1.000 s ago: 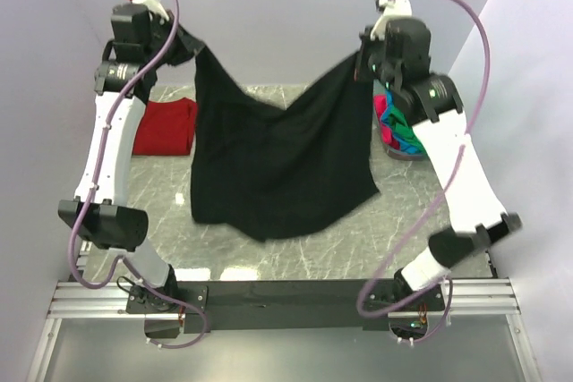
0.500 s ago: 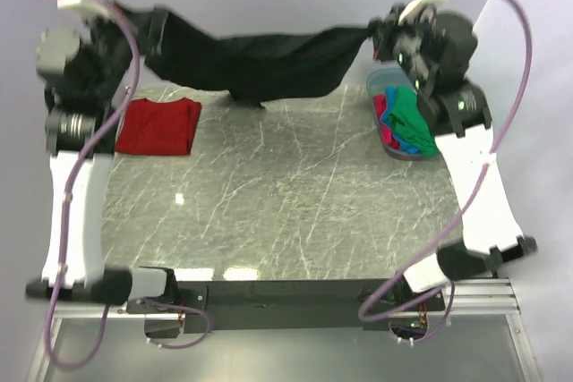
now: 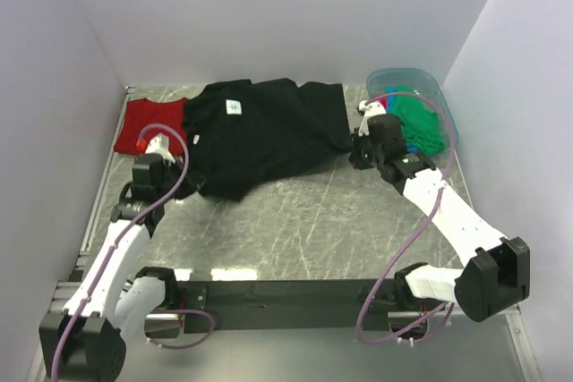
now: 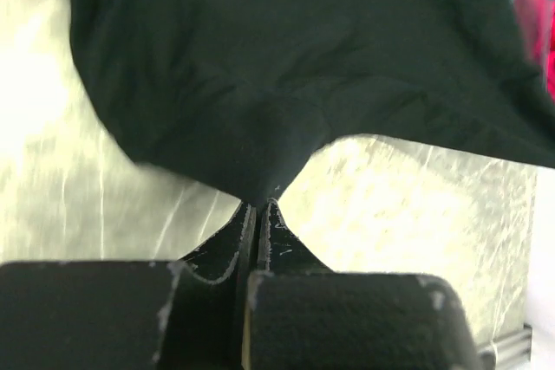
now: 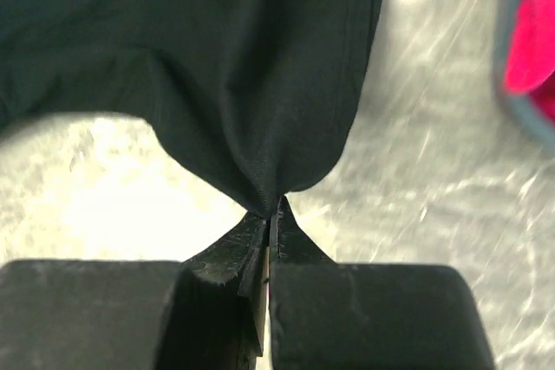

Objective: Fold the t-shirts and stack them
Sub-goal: Flatten the tshirt out

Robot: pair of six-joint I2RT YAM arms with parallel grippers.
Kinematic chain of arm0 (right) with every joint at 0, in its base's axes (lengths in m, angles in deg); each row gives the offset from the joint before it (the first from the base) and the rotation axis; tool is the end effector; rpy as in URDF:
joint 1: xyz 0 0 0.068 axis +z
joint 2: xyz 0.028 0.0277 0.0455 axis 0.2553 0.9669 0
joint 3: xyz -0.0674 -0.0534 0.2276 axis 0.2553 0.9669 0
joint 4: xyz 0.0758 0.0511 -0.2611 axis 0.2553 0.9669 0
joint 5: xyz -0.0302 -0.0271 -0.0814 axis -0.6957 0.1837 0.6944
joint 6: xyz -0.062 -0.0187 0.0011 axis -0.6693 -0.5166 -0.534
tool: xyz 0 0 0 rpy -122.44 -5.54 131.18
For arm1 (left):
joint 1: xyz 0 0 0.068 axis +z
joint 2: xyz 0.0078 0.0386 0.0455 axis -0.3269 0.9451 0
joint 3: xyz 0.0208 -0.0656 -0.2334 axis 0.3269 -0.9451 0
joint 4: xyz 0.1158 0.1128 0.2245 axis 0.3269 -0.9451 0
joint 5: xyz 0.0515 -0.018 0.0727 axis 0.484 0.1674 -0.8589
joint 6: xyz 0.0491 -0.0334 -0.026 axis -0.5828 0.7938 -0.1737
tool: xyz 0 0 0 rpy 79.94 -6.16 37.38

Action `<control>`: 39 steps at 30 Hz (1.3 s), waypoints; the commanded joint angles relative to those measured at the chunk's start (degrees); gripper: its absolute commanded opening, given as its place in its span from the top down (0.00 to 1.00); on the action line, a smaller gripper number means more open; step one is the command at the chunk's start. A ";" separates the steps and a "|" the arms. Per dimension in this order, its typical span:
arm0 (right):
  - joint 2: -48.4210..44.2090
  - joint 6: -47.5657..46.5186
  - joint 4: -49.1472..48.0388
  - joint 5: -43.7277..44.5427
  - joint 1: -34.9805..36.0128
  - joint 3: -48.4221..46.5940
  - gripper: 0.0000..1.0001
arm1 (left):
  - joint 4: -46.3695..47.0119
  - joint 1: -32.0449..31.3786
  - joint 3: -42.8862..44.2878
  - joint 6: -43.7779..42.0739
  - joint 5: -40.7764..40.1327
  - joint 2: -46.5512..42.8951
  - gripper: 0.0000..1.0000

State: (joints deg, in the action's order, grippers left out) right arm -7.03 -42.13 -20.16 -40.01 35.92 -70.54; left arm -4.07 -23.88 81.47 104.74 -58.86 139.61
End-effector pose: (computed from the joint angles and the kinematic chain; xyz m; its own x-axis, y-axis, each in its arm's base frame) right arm 0.2893 0.1098 0.2621 -0.5857 -0.1046 -0.8037 -0.2680 0.9609 0.0702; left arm 0.2419 -0.0302 0.2223 -0.5629 -0.5555 -0.6120 -0.1213 0.7880 -0.6036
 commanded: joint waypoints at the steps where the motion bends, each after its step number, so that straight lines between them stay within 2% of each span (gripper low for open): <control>1: -3.77 3.58 -1.12 3.18 2.33 -0.17 1.00 | 0.11 -0.12 -1.24 2.82 1.96 -6.18 0.99; 3: -3.33 4.98 1.94 5.11 2.69 0.10 1.00 | -1.04 -0.12 -2.04 3.26 4.23 -6.88 0.99; 6: -1.67 6.65 5.63 8.53 3.05 0.28 1.00 | -3.42 -1.61 -2.83 4.41 3.54 -7.67 0.99; 15: -0.78 11.05 15.57 19.26 2.96 -0.95 1.00 | -11.06 -8.90 -3.88 8.97 0.03 -9.95 1.00; 16: -0.96 11.31 16.19 19.79 3.04 -1.13 1.00 | -11.85 -11.35 -4.06 9.85 -0.76 -10.75 0.99; 17: -1.22 11.84 17.59 21.19 3.05 -1.48 1.00 | -13.77 -13.20 -3.97 11.68 -3.72 -11.97 0.91; 19: -1.57 12.46 19.18 22.69 2.96 -1.66 1.00 | -16.33 -18.20 -2.49 14.24 -7.16 -12.33 0.84; 21: -1.49 13.16 21.11 24.53 3.05 -1.66 0.98 | -19.84 -21.64 -1.61 15.48 -11.13 -12.86 0.71; 22: -1.40 13.16 21.56 24.72 2.96 -1.66 0.91 | -21.16 -22.44 -0.73 16.44 -11.14 -13.21 0.67; 23: -1.22 13.42 22.00 24.81 2.96 -1.66 0.80 | -22.04 -23.06 -0.37 16.71 -13.14 -13.74 0.59; 24: -1.13 13.60 22.52 25.07 2.96 -1.66 0.64 | -22.84 -23.32 -0.02 17.23 -14.55 -14.96 0.54; 26: -1.57 13.69 22.27 24.72 3.22 -1.48 0.52 | -24.77 -23.59 0.94 17.94 -15.44 -16.37 0.39; 27: -2.53 13.69 21.83 24.55 3.48 -1.48 0.48 | -25.65 -23.59 1.47 18.20 -16.40 -17.60 0.36; 29: -3.85 13.86 21.47 23.84 5.67 -2.09 0.47 | -28.02 -23.59 3.40 18.64 -18.16 -18.66 0.27; 33: -5.53 14.57 18.24 18.85 13.84 -3.33 0.47 | -28.56 -23.59 6.92 18.21 -25.18 -20.25 0.24; 35: -4.83 14.83 15.07 12.18 16.92 -2.37 0.48 | -24.54 -23.59 6.66 17.16 -25.99 -19.29 0.22; 39: 1.47 16.50 5.06 3.99 24.99 -0.60 0.51 | -15.15 -23.59 3.59 15.57 -23.88 -9.28 0.21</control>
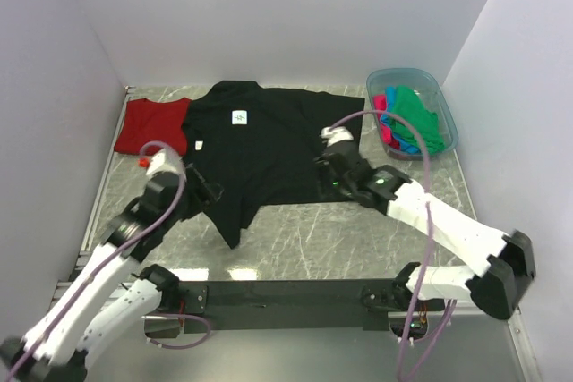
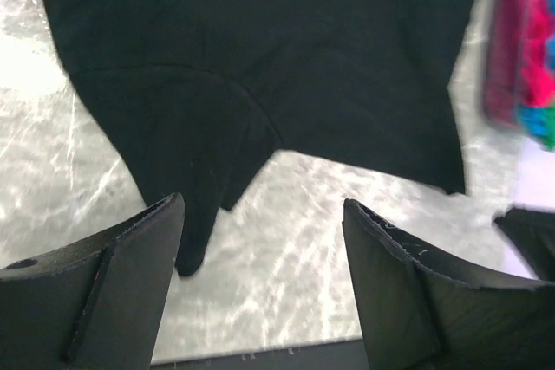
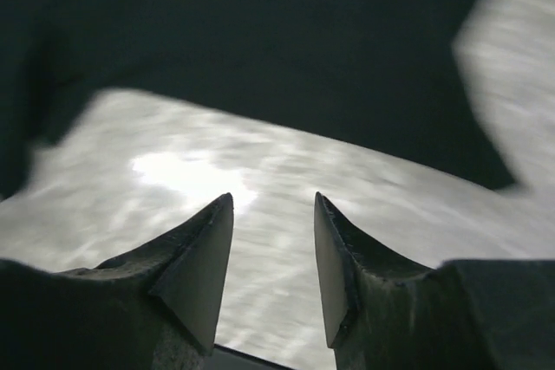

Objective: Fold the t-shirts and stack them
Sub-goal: Flatten the tshirt out

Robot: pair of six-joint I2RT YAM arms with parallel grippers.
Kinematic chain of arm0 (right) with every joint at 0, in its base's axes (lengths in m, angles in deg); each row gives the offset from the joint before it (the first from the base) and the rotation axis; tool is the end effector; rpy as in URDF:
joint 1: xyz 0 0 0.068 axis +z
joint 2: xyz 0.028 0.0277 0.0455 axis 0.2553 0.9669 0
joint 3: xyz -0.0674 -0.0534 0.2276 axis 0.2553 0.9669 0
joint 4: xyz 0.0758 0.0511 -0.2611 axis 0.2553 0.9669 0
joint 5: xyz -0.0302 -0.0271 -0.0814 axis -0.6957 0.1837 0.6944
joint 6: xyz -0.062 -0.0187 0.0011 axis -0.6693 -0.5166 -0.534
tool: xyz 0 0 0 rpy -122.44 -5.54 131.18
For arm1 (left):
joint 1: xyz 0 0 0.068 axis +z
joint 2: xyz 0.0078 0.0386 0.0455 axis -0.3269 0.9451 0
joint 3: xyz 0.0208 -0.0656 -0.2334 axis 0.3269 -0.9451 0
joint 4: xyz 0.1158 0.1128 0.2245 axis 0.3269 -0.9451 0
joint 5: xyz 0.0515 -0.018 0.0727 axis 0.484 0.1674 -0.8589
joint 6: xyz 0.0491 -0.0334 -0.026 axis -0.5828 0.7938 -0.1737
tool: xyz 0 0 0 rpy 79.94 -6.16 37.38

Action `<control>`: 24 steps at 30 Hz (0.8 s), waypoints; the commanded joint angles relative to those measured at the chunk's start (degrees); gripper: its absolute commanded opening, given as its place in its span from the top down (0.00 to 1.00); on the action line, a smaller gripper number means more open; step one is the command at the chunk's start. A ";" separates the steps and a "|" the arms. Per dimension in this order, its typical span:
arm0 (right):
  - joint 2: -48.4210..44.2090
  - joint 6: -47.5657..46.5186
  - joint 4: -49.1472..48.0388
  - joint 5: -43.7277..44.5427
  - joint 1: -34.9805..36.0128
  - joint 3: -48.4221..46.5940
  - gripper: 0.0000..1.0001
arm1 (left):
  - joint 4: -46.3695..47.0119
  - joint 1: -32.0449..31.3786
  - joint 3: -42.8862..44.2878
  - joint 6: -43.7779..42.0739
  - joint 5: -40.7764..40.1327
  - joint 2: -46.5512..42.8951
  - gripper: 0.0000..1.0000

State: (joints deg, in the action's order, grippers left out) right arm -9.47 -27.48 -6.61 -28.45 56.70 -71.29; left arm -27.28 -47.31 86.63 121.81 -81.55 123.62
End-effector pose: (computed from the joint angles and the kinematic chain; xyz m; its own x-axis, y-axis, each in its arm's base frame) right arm 0.2192 0.1806 0.2576 -0.6951 -0.1523 -0.7026 -0.2974 0.9507 0.0882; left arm 0.1648 -0.0771 0.2674 -0.5404 -0.6196 -0.5693 -0.2136 0.7554 -0.6194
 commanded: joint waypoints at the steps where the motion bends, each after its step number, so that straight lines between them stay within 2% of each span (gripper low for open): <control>1: 5.52 2.29 -9.30 -7.85 5.54 0.05 0.52 | 9.49 -0.16 -2.36 -2.02 -0.93 8.83 0.21; 8: 18.44 5.89 -19.14 -9.87 16.88 -2.40 0.54 | 20.66 0.19 -4.03 -3.78 -6.37 25.78 0.18; 11: 24.42 6.34 -22.04 -10.13 20.91 -5.38 0.54 | 22.77 2.73 -3.68 -4.92 -7.35 31.50 0.17; 18: 35.49 6.69 -24.60 -8.91 25.59 -11.28 0.54 | 32.70 13.88 -8.33 -7.30 2.14 36.09 0.16; 24: 39.54 6.69 -24.07 -4.43 26.47 -13.66 0.53 | 36.58 16.89 -7.64 -8.71 7.33 42.06 0.17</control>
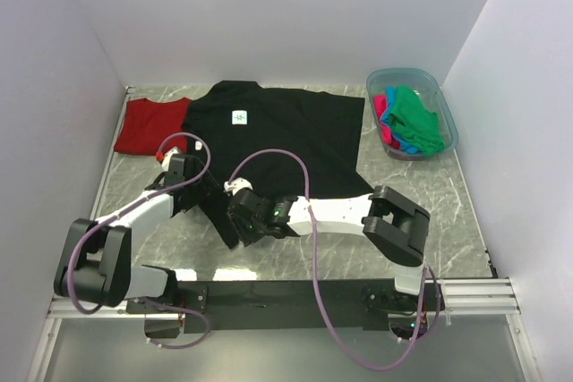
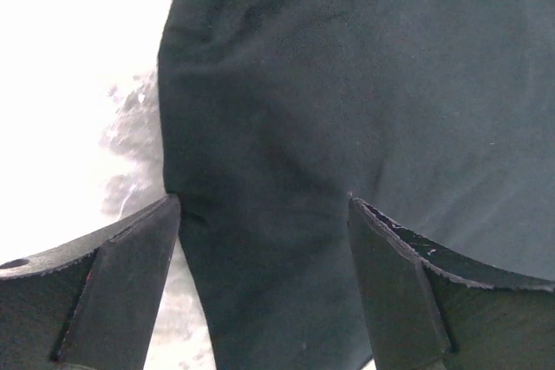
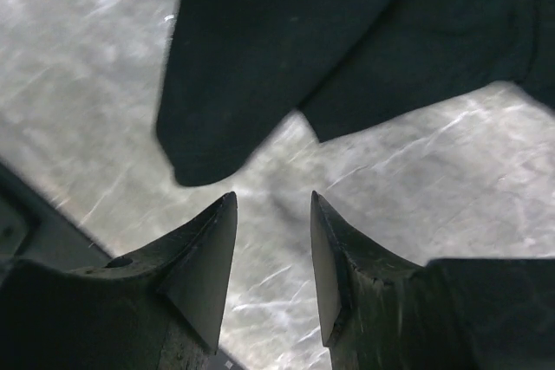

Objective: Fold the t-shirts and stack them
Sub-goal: Flatten the tshirt out

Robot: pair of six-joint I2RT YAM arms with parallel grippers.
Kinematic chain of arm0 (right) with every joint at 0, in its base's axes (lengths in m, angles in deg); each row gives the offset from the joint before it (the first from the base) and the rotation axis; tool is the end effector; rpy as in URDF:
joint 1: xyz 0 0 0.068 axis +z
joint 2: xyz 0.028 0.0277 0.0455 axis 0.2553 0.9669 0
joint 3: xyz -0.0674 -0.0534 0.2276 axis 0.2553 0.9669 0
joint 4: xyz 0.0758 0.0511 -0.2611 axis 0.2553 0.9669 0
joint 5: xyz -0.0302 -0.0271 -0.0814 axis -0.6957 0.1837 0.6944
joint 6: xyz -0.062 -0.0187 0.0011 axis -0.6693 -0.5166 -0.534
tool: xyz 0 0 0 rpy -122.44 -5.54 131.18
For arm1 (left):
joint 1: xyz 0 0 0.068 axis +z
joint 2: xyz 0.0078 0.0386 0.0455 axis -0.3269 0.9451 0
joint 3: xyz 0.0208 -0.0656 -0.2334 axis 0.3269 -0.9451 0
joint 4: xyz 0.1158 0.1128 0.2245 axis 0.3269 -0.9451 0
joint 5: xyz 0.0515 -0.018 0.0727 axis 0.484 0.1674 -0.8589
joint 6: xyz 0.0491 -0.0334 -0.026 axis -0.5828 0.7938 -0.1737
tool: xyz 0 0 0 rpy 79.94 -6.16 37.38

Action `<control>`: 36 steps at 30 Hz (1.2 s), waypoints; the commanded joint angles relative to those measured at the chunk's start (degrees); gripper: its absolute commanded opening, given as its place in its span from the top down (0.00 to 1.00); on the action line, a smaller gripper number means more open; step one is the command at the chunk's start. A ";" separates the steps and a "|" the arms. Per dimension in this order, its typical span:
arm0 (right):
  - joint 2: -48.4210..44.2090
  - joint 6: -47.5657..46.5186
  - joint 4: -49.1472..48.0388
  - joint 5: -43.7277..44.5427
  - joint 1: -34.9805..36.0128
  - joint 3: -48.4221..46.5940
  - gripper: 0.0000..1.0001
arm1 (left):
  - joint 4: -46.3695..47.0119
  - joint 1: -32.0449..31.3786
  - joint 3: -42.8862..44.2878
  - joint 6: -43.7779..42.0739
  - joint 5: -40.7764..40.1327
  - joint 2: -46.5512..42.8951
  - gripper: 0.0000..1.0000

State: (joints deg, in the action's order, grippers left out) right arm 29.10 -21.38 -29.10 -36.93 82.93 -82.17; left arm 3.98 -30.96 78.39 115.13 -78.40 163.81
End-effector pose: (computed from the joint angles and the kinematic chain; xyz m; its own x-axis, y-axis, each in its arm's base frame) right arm 0.1560 0.3765 0.1309 -0.6742 -0.4547 -0.5820 -0.6690 0.7098 0.2204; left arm 0.2665 -0.0486 0.1143 -0.5903 -0.6294 -0.5054 -0.4870 0.7770 -0.3988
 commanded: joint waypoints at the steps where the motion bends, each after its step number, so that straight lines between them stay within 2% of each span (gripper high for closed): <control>1: 1.23 0.51 -1.49 4.76 0.24 -3.12 0.53 | 5.76 0.72 0.69 -2.11 4.45 2.31 0.17; 8: 4.30 -0.11 -1.84 7.93 0.24 -5.15 0.53 | 6.38 1.68 2.10 -2.90 5.42 5.83 0.17; 18: 8.88 -0.99 -2.28 10.74 -0.20 -7.78 0.53 | 5.15 2.65 1.75 -3.86 5.59 4.43 0.17; 21: 10.02 -0.81 -1.85 10.56 -0.55 -8.13 0.59 | 4.62 2.83 1.57 -4.13 5.50 3.72 0.16; 24: 10.20 -0.72 -0.88 10.74 -0.46 -7.61 0.81 | 4.09 3.00 1.31 -4.22 5.50 2.76 0.16; 25: 9.76 -0.72 -0.96 10.74 -0.55 -7.09 0.95 | 4.09 3.00 1.04 -4.22 5.59 1.97 0.16; 26: 9.41 -0.64 -1.05 10.74 -0.46 -6.47 1.00 | 4.09 3.00 0.52 -4.13 5.59 1.53 0.17; 30: 6.43 0.07 -0.44 10.56 -0.55 -2.70 1.00 | 2.08 3.00 -0.89 -4.22 5.07 -1.37 0.17; 36: -2.10 -0.11 1.76 9.86 -0.38 3.45 1.00 | -1.88 3.00 -3.17 -3.16 4.36 -10.94 0.17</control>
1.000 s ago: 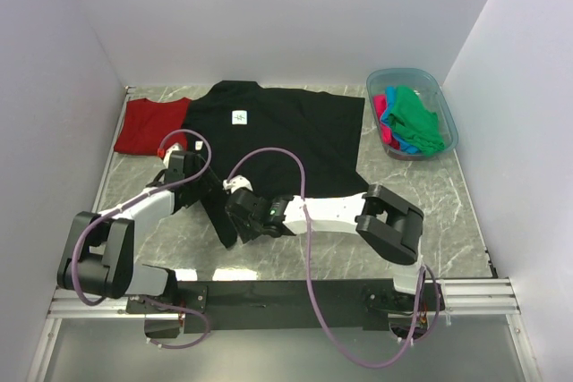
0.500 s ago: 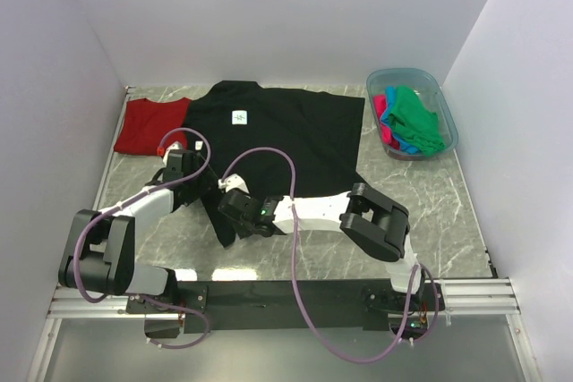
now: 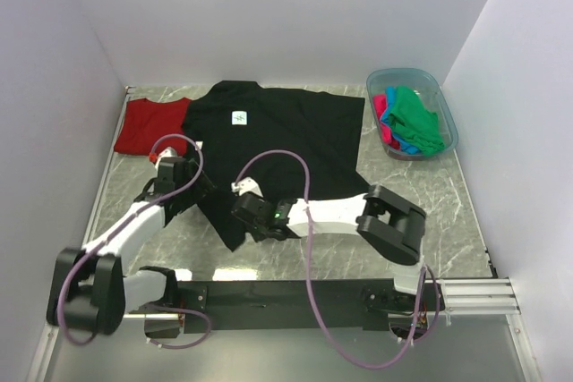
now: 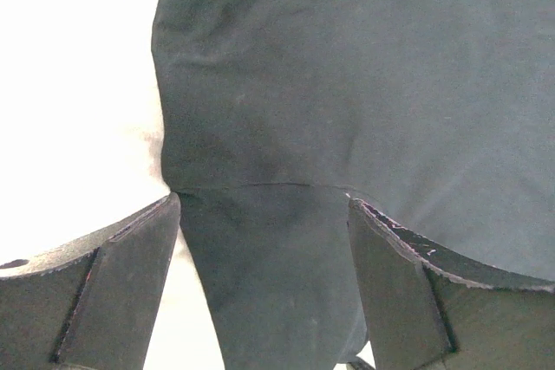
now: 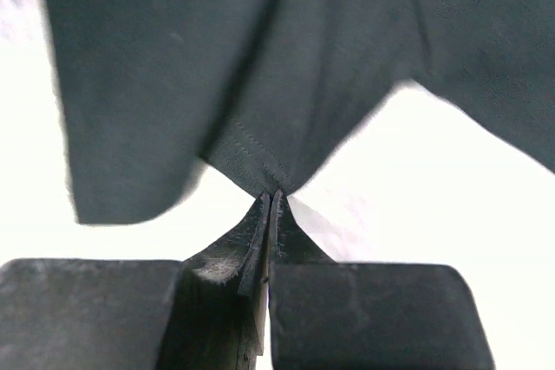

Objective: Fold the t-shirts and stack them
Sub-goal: Flatten the tshirt out

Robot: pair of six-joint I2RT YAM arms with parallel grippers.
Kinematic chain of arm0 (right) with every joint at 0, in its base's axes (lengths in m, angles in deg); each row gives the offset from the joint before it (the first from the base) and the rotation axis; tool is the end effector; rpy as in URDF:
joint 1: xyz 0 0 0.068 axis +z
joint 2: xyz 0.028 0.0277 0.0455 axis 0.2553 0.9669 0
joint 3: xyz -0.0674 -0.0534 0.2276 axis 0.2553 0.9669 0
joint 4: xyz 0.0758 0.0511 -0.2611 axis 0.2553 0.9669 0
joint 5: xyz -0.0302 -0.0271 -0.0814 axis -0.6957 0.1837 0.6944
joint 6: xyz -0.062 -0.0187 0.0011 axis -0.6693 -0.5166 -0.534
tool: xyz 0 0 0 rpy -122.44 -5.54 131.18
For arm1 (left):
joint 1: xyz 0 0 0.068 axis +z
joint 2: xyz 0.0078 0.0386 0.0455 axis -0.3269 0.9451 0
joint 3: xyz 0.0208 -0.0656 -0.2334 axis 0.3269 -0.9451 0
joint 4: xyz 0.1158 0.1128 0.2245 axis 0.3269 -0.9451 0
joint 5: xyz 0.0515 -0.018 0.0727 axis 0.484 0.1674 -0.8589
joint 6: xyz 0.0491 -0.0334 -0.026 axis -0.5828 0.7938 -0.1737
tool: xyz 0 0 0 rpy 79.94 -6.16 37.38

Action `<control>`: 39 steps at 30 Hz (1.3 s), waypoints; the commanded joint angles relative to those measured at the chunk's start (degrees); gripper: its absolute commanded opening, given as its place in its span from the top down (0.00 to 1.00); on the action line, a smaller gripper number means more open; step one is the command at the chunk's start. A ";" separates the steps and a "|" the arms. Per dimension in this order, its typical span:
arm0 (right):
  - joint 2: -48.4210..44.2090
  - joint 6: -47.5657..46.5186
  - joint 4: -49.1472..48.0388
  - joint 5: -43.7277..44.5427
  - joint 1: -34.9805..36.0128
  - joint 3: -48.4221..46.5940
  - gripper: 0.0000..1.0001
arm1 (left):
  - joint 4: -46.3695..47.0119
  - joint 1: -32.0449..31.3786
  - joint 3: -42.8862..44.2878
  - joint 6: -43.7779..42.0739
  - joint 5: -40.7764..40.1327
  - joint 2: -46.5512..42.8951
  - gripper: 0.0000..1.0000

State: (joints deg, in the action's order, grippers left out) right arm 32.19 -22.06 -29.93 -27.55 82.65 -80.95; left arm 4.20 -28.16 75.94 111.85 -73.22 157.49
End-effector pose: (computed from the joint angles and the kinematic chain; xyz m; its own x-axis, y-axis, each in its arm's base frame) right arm 0.1640 0.3692 0.1057 -0.6542 -0.4582 -0.6017 -0.6148 0.7856 0.0702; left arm 0.2587 -0.0386 0.1277 -0.5937 -0.6187 -0.5145 -0.4197 0.7836 -0.4581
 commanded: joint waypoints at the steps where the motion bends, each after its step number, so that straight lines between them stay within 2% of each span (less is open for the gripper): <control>1: -6.84 0.22 3.72 0.57 -0.09 2.68 1.00 | -3.41 0.20 -0.99 0.20 -0.99 -7.34 0.17; 7: -10.11 -0.84 7.51 2.06 -0.18 4.35 1.00 | -6.75 -1.55 -4.42 2.48 -0.98 -16.75 0.19; 15: -10.72 0.74 11.20 5.66 -1.84 6.11 0.99 | -14.92 -16.48 -6.53 9.86 -10.48 -21.86 0.20; 18: -11.95 1.09 11.38 6.28 -2.46 7.68 0.91 | -16.42 -20.00 -6.88 11.97 -11.45 -23.18 0.21; 20: -13.01 1.36 11.20 6.46 -3.52 8.39 0.80 | -17.74 -22.02 -6.88 13.12 -12.06 -23.71 0.21; 22: -13.97 1.89 11.20 7.25 -5.18 9.45 0.73 | -18.71 -23.26 -6.97 13.91 -12.16 -23.28 0.21; 27: -17.48 2.59 10.50 7.08 -9.05 12.43 0.65 | -17.14 -30.37 -8.72 19.00 -13.38 -21.26 0.23; 31: -23.20 2.24 9.62 6.37 -11.86 14.81 0.63 | -16.08 -39.23 -7.59 23.31 -16.46 -15.46 0.23; 39: -33.30 2.15 9.10 5.14 -15.38 19.20 0.60 | -18.79 -48.30 -3.63 29.90 -20.33 -6.93 0.23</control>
State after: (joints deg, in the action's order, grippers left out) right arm 2.81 -20.55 -19.62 -22.74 68.07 -62.83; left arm -12.57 -74.06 70.68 136.85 -91.15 148.53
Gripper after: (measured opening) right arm 0.394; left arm 0.777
